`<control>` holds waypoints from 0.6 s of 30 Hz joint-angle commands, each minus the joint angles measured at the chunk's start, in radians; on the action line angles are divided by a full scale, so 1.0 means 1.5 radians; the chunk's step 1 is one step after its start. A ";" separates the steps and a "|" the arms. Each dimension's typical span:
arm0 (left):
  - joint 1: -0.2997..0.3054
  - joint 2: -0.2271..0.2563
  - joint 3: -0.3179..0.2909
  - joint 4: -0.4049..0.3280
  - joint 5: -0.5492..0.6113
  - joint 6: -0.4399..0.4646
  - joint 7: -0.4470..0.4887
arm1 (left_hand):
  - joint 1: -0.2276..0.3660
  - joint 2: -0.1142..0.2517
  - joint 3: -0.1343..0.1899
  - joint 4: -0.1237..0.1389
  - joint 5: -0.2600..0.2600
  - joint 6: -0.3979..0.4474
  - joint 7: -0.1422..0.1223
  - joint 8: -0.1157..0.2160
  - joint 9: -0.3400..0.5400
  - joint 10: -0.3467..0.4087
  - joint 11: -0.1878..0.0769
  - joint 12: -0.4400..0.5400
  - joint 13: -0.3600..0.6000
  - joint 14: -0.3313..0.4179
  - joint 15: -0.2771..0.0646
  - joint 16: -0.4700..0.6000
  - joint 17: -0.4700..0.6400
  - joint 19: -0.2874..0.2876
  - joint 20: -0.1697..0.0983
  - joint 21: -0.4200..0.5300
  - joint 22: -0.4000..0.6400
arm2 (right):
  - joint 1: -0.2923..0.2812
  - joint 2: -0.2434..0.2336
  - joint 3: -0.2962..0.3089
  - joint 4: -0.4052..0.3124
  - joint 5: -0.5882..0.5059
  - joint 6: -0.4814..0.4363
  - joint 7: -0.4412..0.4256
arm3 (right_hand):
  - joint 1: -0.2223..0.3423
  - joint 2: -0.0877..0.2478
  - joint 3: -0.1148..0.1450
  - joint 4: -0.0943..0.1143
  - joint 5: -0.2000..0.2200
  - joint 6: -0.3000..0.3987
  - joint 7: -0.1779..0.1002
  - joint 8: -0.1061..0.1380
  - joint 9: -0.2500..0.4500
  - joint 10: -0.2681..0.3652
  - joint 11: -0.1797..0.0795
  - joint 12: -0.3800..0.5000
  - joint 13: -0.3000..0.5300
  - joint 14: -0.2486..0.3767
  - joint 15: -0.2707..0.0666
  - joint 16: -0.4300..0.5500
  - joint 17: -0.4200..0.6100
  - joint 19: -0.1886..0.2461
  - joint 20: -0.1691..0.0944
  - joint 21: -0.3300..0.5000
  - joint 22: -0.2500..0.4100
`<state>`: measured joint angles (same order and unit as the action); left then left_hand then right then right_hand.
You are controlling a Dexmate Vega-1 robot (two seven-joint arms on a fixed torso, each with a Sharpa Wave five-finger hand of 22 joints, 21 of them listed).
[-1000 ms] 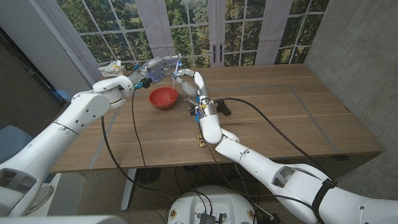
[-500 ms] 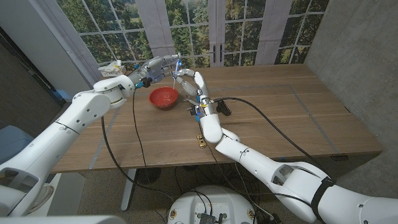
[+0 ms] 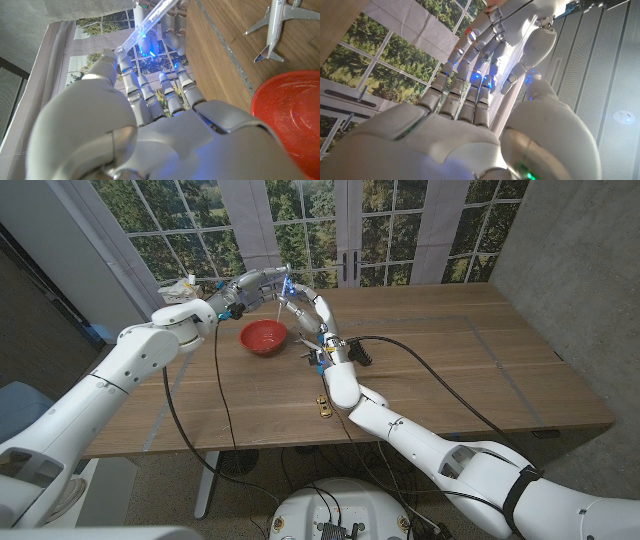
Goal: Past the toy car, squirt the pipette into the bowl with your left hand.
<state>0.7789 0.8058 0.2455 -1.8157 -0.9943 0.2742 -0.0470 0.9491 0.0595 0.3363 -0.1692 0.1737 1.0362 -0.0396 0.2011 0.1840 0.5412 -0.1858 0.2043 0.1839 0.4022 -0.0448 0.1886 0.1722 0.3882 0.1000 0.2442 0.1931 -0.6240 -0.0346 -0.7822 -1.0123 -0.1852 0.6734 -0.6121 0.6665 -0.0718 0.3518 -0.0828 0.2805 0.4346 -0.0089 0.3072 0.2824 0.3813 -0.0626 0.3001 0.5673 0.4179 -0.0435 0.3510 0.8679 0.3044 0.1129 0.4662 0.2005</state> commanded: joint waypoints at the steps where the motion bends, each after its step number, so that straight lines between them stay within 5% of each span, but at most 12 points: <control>1: 0.006 0.014 0.004 -0.022 0.058 -0.026 0.035 | 0.004 0.002 0.000 0.000 0.001 0.001 -0.006 -0.002 0.004 0.004 0.001 0.001 0.001 0.005 -0.040 0.001 0.000 0.002 -0.001 0.002 0.003 | -0.002 -0.013 0.017 0.015 0.097 0.042 0.105 | -0.075 0.006 -0.029 0.026 -0.031 -0.007 0.008 -0.011 -0.009 -0.012 0.011 -0.017 -0.009 -0.014 -0.012 -0.011 -0.013 -0.022 0.012 -0.009 0.000; 5: 0.008 0.017 0.005 -0.027 0.079 -0.035 0.044 | 0.004 0.001 0.000 0.000 0.001 -0.002 -0.008 -0.004 0.004 0.002 0.001 0.000 0.001 0.004 -0.039 0.000 0.000 0.001 -0.001 0.001 0.003 | -0.008 -0.010 0.029 0.024 0.141 0.062 0.145 | -0.120 0.020 -0.040 0.046 -0.041 0.001 0.020 -0.013 -0.014 -0.009 0.026 -0.023 -0.014 -0.021 0.000 -0.018 -0.021 -0.033 0.018 -0.015 0.000; 18: 0.034 0.024 -0.008 -0.052 0.147 -0.070 0.100 | 0.005 0.001 -0.002 0.000 0.001 -0.003 -0.014 -0.006 0.004 0.000 0.001 -0.001 0.001 0.004 -0.040 0.000 0.000 0.000 -0.004 0.001 0.003 | -0.054 -0.029 0.070 -0.041 0.236 0.038 0.224 | -0.152 0.033 -0.047 0.059 -0.046 0.014 0.027 -0.013 -0.019 0.000 0.037 -0.026 -0.019 -0.025 0.005 -0.022 -0.027 -0.041 0.021 -0.019 -0.001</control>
<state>0.8017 0.8319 0.2493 -1.8651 -0.8542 0.2093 0.0382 0.9491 0.0595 0.3362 -0.1691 0.1737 1.0307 -0.0557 0.1954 0.1838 0.5411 -0.1857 0.2043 0.1838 0.4022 -0.0447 0.1886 0.1724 0.3882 0.1000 0.2442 0.1930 -0.6580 -0.0550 -0.7222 -1.0078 0.0309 0.7471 -0.3974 0.4457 -0.0251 0.2790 -0.0010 0.2175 0.4463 0.0271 0.2882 0.2535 0.3733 -0.0140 0.2622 0.5373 0.3836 -0.0372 0.3210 0.8288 0.2493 0.1431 0.4397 0.1998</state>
